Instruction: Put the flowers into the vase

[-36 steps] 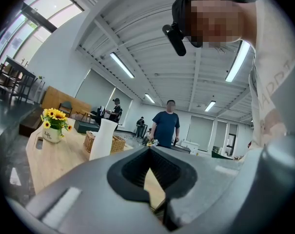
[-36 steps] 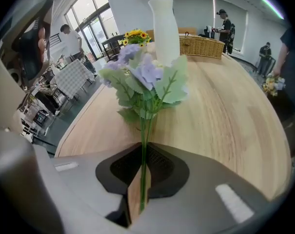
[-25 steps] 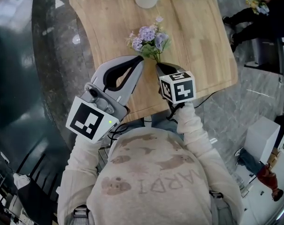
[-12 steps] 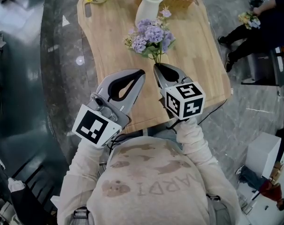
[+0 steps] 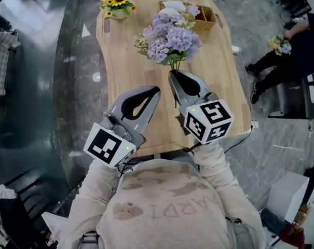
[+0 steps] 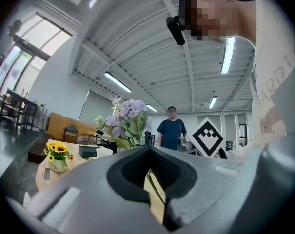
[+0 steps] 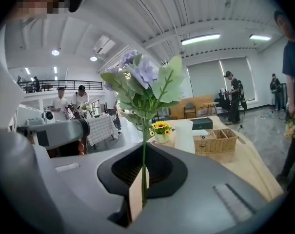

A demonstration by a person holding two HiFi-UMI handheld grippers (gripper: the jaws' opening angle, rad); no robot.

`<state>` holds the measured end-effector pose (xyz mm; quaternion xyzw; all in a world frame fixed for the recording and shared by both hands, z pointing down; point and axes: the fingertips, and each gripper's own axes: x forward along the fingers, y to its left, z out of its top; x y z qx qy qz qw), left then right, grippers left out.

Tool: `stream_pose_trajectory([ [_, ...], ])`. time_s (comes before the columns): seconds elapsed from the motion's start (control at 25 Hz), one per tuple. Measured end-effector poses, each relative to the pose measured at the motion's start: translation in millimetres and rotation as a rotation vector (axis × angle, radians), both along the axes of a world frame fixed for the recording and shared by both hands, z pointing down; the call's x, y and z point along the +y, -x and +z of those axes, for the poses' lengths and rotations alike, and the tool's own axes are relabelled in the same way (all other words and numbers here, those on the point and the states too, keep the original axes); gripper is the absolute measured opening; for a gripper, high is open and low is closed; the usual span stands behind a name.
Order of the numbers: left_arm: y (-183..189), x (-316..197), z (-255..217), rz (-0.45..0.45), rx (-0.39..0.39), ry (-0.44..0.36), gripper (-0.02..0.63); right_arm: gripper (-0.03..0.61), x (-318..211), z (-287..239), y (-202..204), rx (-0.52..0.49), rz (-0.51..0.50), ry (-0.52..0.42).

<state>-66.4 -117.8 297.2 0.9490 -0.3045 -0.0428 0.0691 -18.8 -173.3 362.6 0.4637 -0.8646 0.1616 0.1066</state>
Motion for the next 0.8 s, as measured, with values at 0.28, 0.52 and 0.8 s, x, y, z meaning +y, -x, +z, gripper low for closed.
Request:
stream_pose_trajectory([
  [0.28, -12, -12, -1, -0.096, -0.001, -0.01, 0.0, 0.031, -22, -29, -11, -0.062, -0.082, -0.113],
  [0.52, -34, -20, -6, -0.162, -0.012, -0.019, 0.0, 0.031, -47, -56, -30, -0.096, -0.153, -0.207],
  [0.8, -59, -25, -9, -0.213, -0.052, -0.027, 0.002, 0.032, -81, -85, -42, -0.108, -0.232, -0.307],
])
